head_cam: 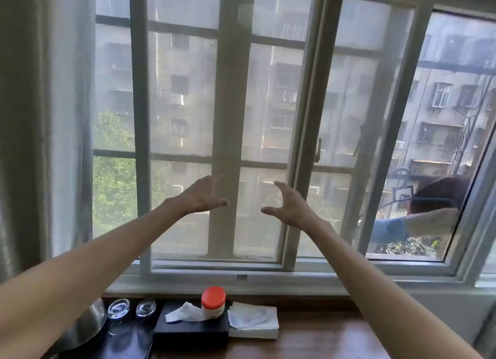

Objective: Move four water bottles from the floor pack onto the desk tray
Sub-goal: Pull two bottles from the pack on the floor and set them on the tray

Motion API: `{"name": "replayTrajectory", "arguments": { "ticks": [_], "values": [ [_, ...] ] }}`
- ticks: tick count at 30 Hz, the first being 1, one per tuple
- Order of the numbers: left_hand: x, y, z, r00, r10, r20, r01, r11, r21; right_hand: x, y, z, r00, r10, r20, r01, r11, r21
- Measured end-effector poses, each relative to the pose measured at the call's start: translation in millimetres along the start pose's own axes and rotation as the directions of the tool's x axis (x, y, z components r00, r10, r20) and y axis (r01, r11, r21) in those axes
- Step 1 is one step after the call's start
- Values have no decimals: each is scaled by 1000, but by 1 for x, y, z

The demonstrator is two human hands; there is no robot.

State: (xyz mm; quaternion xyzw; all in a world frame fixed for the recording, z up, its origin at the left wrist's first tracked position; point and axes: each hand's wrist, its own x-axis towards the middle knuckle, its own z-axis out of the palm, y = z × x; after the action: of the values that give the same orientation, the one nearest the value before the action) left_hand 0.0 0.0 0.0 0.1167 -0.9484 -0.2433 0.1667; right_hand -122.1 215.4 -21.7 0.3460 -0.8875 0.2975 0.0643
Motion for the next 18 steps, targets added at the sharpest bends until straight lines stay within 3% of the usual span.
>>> {"name": "replayTrajectory", "arguments": {
  "ticks": [7,18],
  "values": [
    [-25,9,80,982,24,190,-25,1000,1,-84,56,25,985,171,39,-172,984,47],
    [-72,76,247,881,157,447,-158,987,-36,-227,186,25,891,447,75,-453,885,109]
  ]
}}
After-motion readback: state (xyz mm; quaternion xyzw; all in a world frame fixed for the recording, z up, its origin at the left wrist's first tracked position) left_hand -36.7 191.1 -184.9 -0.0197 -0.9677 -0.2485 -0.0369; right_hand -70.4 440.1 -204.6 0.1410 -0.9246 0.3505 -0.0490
